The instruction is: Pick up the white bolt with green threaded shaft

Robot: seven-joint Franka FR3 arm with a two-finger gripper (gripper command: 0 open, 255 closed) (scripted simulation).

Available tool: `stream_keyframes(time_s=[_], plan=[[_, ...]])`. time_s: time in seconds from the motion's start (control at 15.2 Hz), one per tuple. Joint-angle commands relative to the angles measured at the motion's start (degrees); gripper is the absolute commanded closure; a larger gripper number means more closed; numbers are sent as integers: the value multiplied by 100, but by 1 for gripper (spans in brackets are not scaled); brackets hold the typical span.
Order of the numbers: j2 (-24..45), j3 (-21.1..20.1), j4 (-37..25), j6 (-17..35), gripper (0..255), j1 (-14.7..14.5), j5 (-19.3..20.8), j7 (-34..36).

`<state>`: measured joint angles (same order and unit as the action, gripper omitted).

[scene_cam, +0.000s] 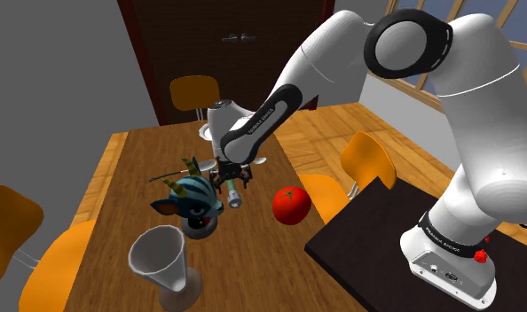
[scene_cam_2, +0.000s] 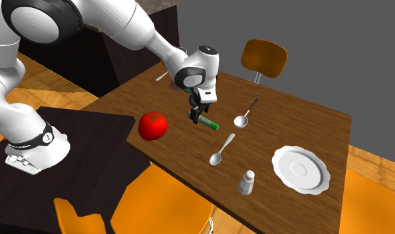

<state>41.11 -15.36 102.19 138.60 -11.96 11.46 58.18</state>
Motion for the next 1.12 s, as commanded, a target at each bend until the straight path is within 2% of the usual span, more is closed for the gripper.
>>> stream_keyframes(time_s=[0.0,0.26,0.33,1.06], plan=[[153,37,-65,91,0,-29,35,16],[315,77,-117,201,0,-60,71,31],[317,77,-119,201,255,-58,71,29],[189,46,-75,116,255,-36,43,20]])
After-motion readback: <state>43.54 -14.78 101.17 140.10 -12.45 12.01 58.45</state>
